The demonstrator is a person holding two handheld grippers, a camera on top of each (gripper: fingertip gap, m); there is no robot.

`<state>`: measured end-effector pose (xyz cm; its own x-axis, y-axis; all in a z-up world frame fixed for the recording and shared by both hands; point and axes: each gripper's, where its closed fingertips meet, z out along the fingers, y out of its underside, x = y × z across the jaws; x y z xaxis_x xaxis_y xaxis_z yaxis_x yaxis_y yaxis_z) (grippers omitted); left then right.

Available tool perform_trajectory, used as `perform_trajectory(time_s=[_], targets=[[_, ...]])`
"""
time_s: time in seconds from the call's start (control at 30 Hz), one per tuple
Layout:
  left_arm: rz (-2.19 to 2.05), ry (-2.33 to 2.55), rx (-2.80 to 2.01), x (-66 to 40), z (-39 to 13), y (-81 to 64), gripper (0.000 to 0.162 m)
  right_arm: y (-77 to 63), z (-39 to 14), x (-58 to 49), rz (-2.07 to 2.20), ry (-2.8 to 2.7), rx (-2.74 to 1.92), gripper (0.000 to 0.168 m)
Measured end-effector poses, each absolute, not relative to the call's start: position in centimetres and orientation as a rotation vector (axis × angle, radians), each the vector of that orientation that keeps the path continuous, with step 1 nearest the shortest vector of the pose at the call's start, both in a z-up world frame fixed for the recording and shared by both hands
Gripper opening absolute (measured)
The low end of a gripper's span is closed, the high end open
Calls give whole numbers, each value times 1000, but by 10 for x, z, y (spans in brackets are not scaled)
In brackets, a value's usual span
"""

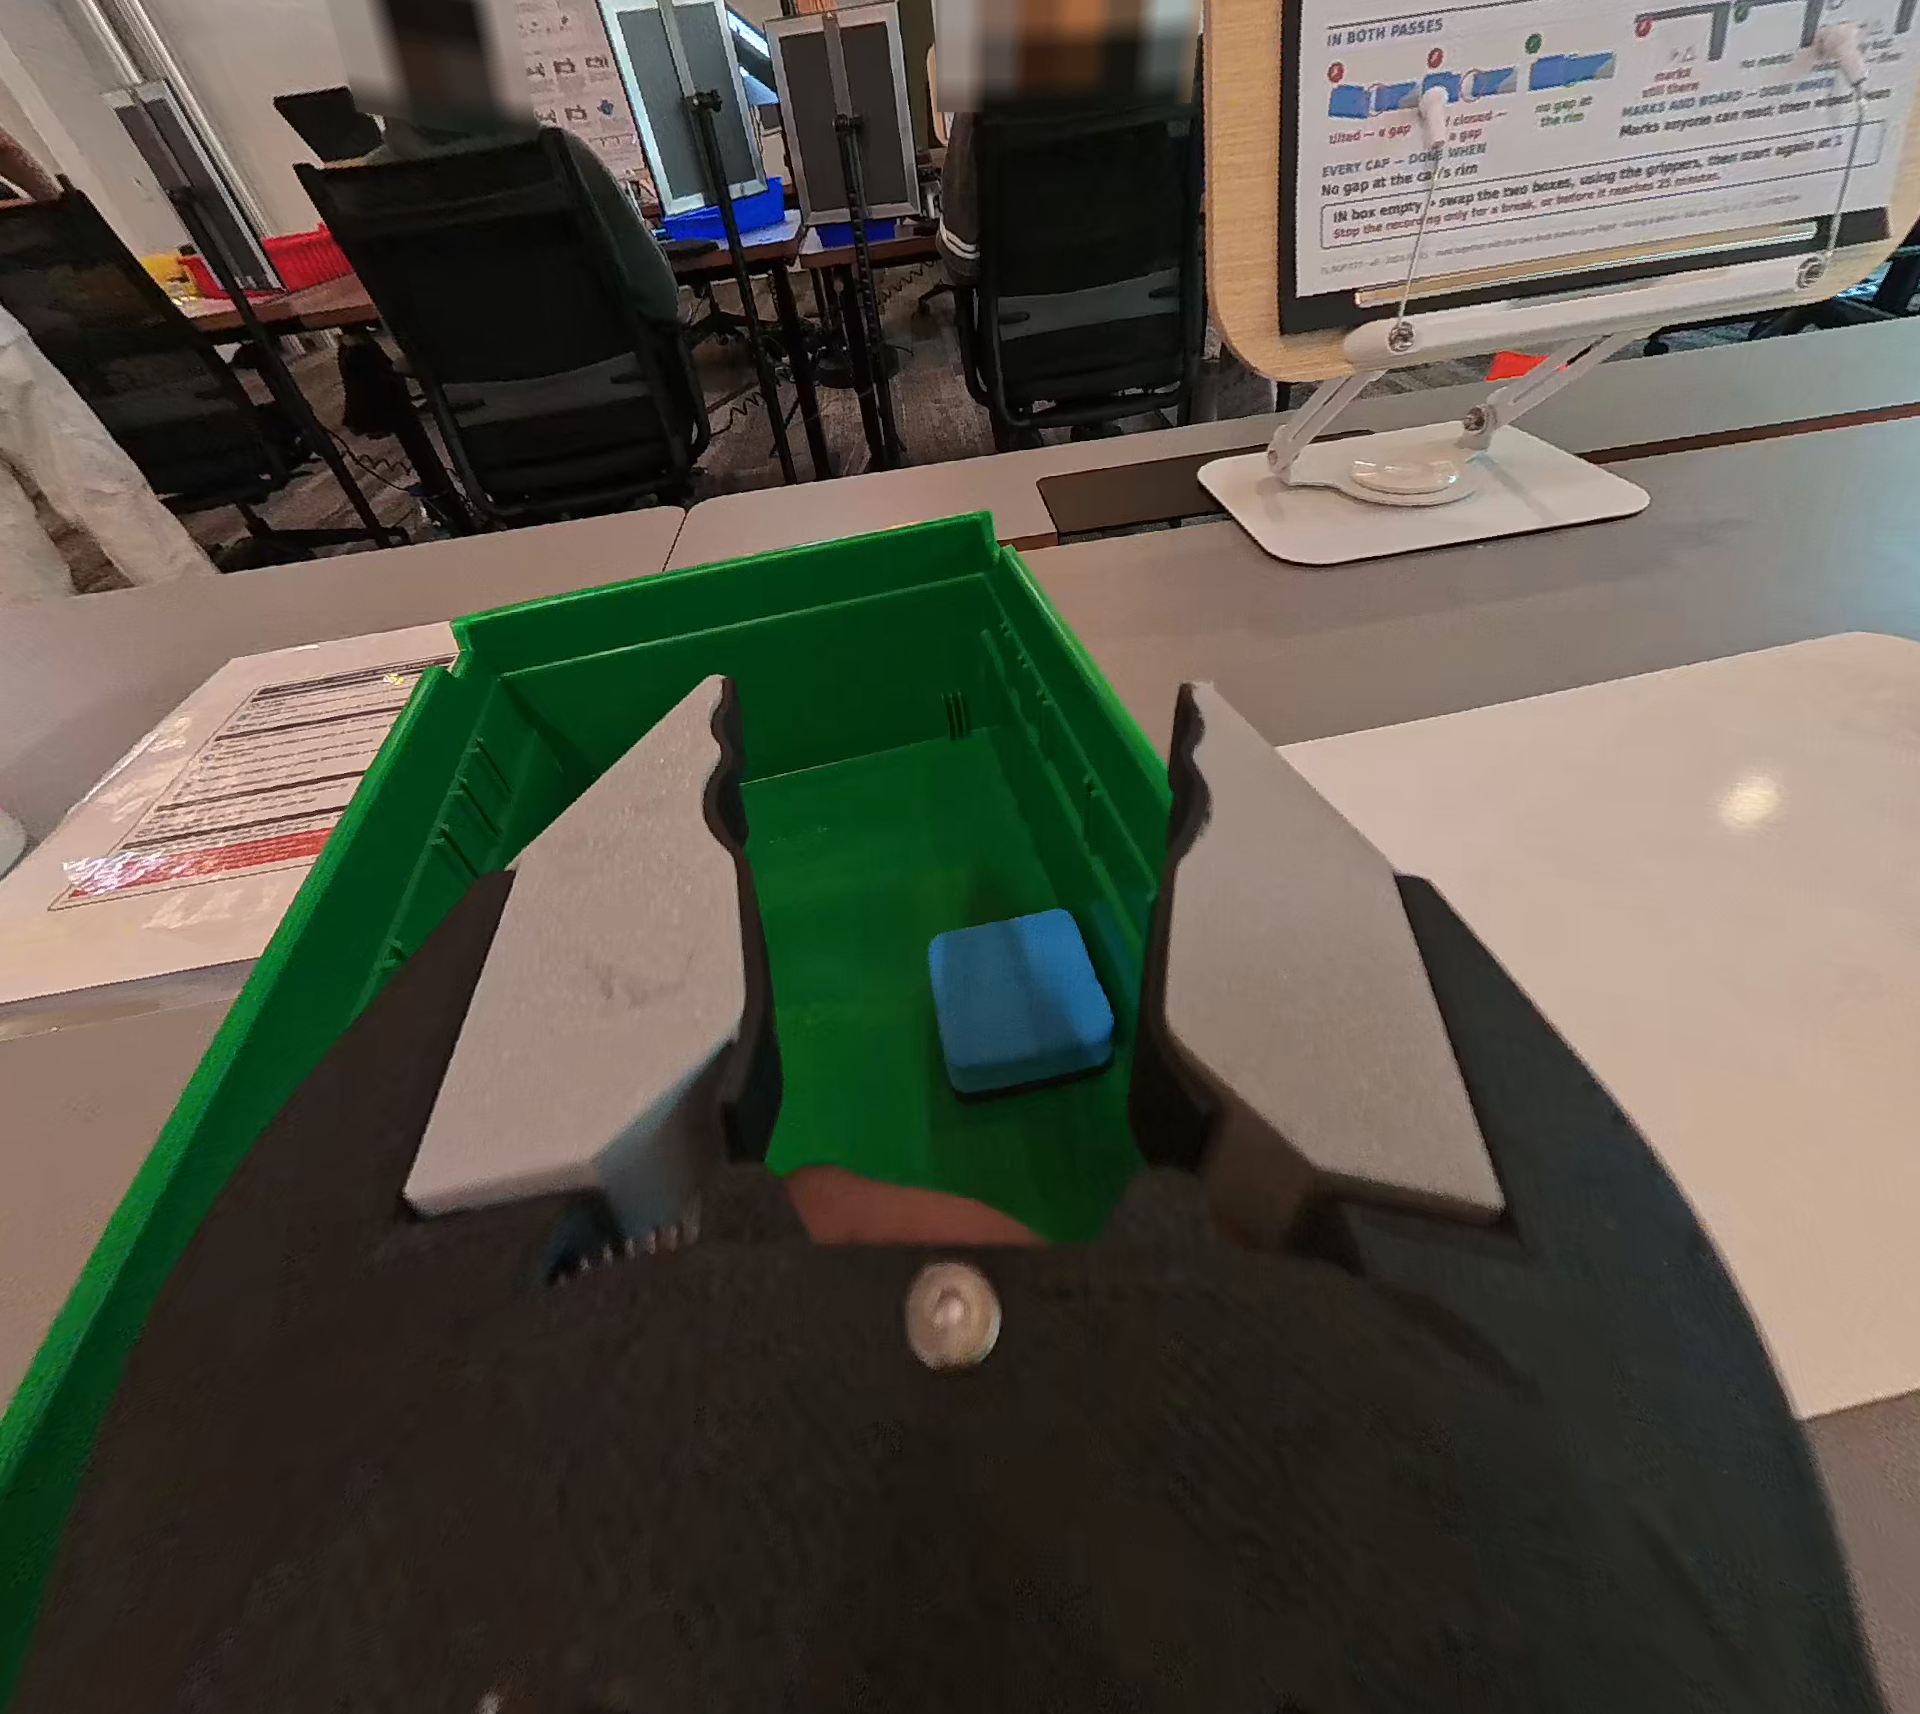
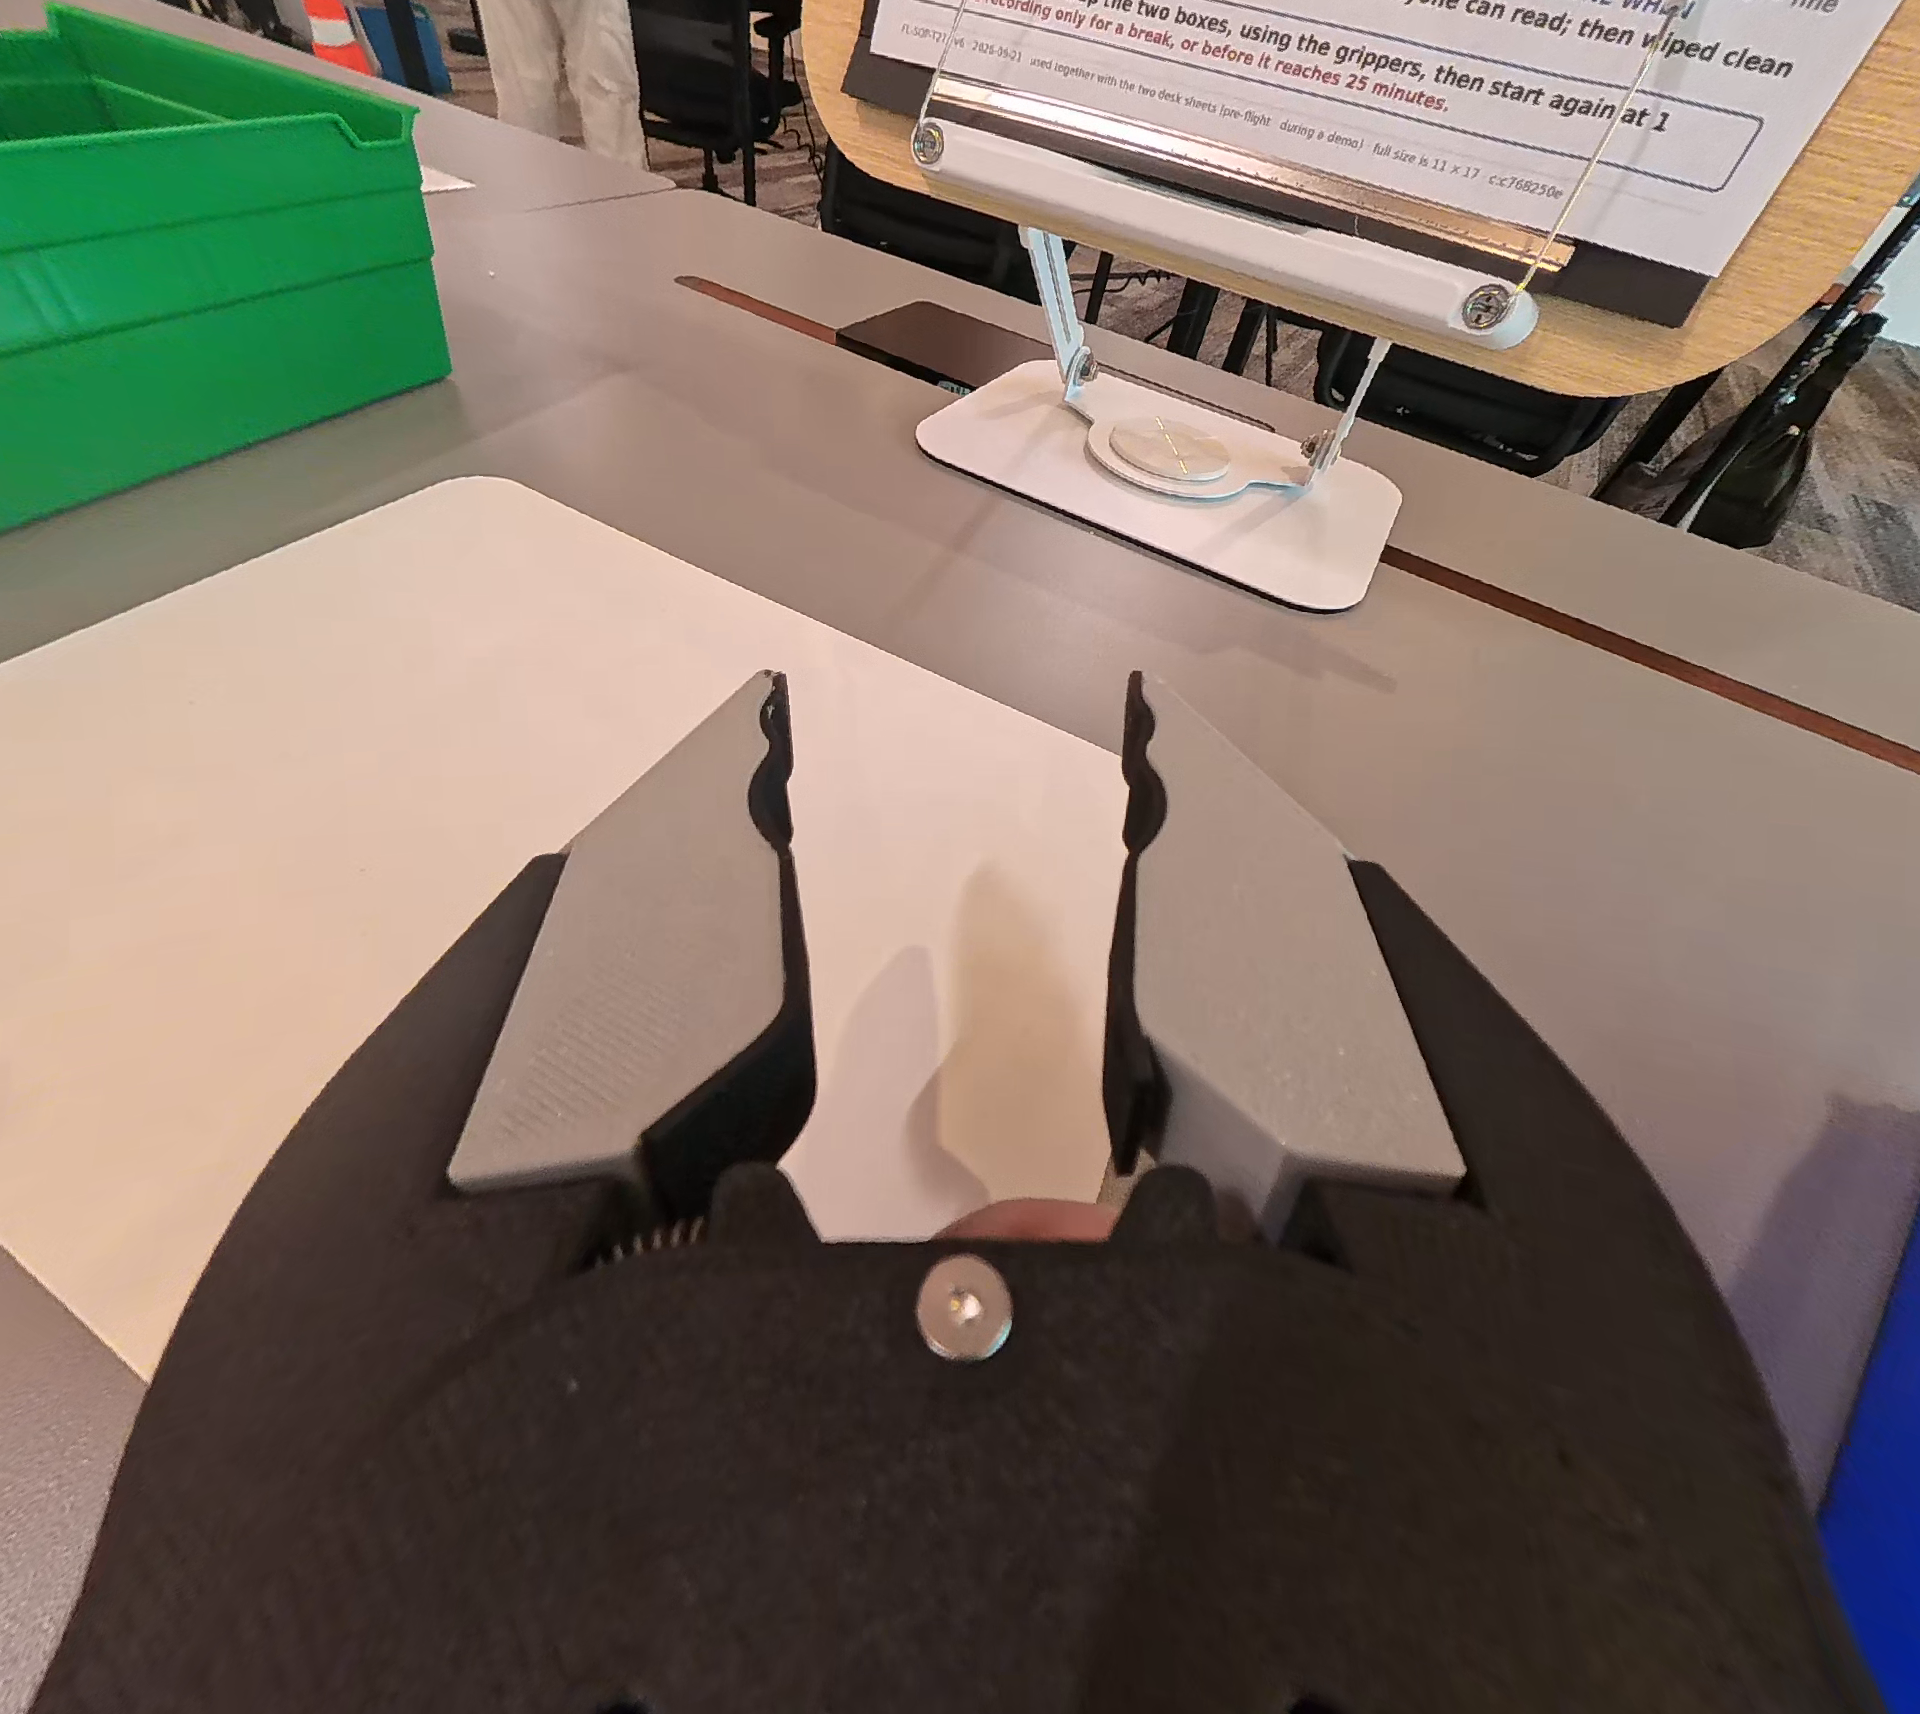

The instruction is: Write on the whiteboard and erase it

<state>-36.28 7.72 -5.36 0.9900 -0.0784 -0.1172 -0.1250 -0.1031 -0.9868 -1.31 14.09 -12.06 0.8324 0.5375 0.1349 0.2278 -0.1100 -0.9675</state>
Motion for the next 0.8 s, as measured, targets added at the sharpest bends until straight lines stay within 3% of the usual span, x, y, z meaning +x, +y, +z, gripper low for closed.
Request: perform_trajectory(time_s=[0.8], targets=[[11, 193, -1727, -359, -64, 75, 79, 138, -116, -14, 316, -593, -1666, 59]])
